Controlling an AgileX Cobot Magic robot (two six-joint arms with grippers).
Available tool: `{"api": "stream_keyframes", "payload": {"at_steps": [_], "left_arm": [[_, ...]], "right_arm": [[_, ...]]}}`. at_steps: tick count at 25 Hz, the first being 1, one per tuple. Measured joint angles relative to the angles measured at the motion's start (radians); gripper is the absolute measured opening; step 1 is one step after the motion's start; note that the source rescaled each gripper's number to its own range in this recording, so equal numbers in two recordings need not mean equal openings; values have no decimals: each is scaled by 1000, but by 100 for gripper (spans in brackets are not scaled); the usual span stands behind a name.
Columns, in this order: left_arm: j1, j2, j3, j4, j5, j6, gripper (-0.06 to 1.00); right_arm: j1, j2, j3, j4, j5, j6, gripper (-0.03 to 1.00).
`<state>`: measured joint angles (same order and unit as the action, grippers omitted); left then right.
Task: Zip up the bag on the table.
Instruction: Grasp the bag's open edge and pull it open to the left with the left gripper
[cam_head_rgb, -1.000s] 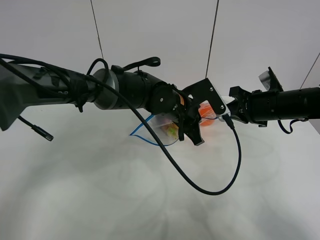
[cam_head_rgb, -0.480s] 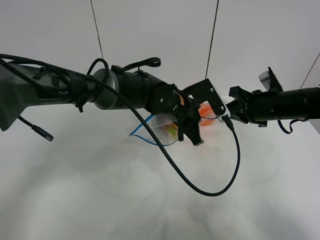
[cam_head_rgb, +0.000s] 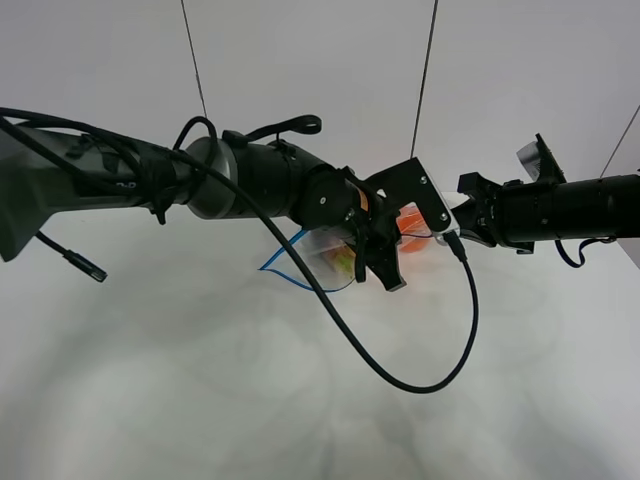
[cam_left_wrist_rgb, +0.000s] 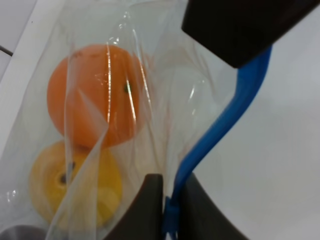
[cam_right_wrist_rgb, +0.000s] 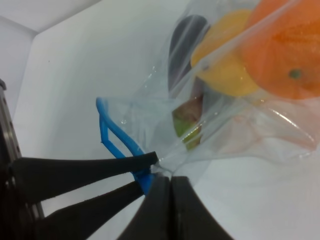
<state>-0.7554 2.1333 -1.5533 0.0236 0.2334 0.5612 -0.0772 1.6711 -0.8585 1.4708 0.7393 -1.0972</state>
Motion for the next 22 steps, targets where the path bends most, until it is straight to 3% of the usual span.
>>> {"api": "stream_keyframes", "payload": {"at_steps": [13, 22], "left_arm": [[39, -1, -4, -2, 8, 0, 0], [70, -1, -5, 39, 45, 0, 0]], "right_arm": [[1, 0, -1, 21, 0, 0, 0], [-86, 0, -1, 18, 55, 0, 0]]}}
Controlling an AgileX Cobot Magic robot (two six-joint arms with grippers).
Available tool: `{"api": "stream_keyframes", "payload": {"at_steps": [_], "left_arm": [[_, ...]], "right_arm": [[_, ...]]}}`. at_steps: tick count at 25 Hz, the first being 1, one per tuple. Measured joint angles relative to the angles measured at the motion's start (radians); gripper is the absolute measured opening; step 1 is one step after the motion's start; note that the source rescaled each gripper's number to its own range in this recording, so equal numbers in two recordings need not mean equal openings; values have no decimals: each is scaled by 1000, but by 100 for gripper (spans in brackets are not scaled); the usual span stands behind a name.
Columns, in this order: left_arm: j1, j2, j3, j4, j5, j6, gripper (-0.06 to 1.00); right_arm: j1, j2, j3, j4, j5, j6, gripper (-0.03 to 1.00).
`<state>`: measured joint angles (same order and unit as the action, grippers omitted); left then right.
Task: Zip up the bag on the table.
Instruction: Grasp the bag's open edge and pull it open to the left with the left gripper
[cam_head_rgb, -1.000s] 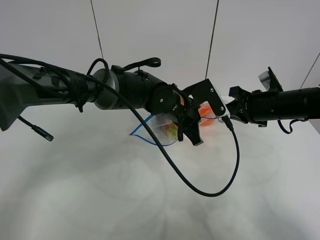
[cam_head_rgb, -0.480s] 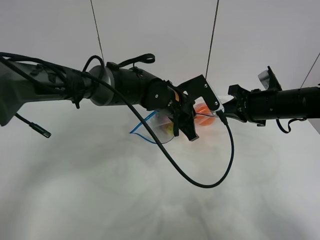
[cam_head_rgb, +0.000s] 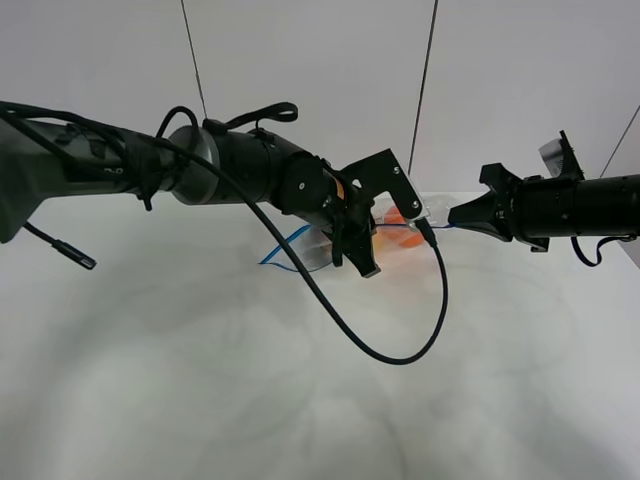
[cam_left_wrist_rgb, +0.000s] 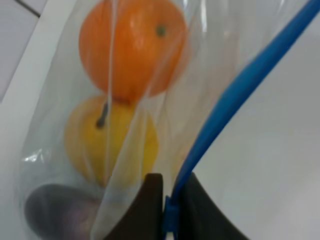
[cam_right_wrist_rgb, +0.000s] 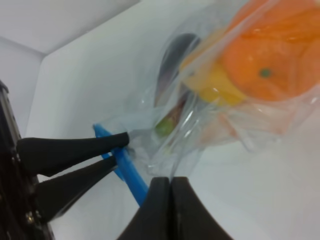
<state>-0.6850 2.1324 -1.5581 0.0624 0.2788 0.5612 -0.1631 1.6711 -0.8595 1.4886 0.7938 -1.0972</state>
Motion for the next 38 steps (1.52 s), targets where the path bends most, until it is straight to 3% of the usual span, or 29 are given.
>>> {"api": "stream_keyframes", "payload": {"at_steps": [8, 38], "left_arm": [[33, 0, 0, 78, 31, -5, 0], [197, 0, 0, 101, 79, -35, 0]], "right_arm": [[-23, 0, 0, -7, 0, 0, 0], [-23, 0, 0, -7, -6, 0, 0]]}}
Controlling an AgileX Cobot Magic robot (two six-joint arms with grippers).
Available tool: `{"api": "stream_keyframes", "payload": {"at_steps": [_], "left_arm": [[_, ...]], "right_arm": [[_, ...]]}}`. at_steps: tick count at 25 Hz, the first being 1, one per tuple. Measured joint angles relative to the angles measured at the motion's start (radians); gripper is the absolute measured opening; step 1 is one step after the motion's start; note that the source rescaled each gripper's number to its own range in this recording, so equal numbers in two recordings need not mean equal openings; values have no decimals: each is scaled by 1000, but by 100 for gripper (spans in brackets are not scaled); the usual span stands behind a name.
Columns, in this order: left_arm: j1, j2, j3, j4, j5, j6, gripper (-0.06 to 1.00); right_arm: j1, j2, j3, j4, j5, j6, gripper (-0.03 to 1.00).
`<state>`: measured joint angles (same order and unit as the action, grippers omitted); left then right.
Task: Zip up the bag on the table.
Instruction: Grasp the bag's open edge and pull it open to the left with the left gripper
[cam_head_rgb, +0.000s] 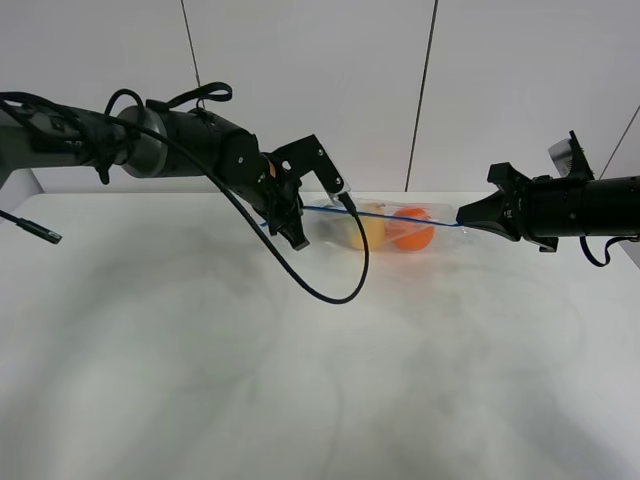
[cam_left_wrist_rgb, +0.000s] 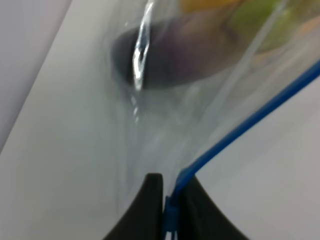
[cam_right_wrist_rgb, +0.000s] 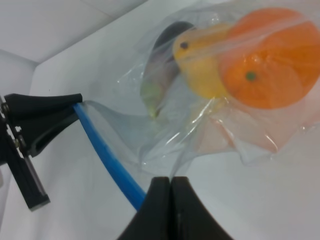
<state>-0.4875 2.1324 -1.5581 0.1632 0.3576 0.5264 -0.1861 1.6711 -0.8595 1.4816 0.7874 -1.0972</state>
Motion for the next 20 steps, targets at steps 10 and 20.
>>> {"api": "stream_keyframes", "payload": {"at_steps": [10, 20], "left_arm": [[42, 0, 0, 8, 11, -11, 0], [53, 0, 0, 34, 20, -12, 0]], "right_arm": [[0, 0, 0, 1, -3, 0, 0], [-2, 0, 0, 0, -11, 0, 0]]}}
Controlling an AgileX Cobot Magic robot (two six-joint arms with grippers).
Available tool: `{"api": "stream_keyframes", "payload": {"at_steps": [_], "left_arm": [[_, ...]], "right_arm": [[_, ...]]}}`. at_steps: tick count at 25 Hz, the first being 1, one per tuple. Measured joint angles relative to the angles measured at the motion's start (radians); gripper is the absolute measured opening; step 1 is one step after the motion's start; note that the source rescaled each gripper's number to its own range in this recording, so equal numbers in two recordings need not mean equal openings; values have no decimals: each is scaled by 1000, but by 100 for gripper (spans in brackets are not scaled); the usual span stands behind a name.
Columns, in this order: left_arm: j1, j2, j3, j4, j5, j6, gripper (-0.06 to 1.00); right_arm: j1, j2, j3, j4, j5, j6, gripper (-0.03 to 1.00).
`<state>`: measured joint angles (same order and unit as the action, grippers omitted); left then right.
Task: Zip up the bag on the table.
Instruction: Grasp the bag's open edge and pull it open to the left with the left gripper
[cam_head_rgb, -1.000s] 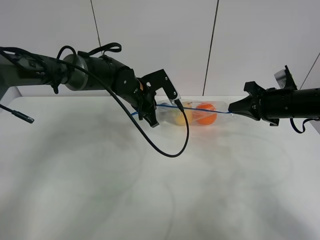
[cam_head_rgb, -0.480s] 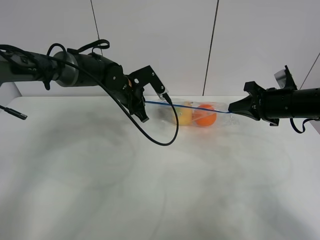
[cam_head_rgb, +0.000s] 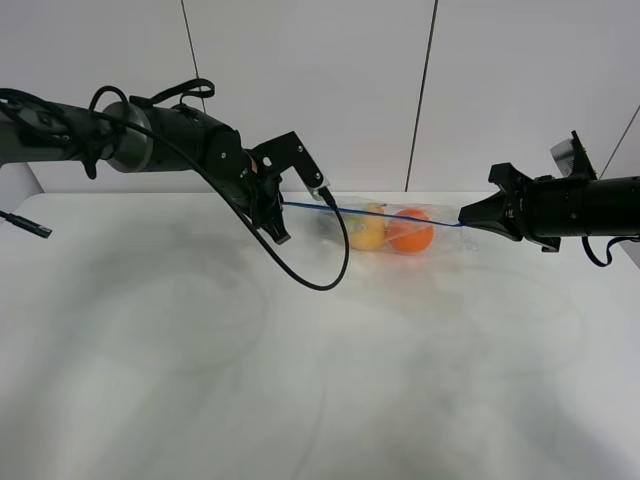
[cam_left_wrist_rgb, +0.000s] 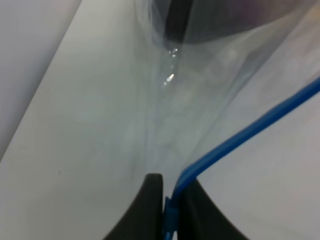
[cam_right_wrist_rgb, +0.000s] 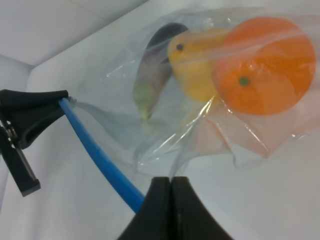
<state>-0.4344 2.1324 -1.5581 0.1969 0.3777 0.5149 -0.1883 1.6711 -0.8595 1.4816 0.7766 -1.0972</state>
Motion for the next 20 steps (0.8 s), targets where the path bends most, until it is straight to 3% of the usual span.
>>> {"api": "stream_keyframes", "payload": {"at_steps": [20], "left_arm": [[17, 0, 0, 3, 12, -1, 0]], "right_arm": [[0, 0, 0, -1, -8, 0, 0]]}}
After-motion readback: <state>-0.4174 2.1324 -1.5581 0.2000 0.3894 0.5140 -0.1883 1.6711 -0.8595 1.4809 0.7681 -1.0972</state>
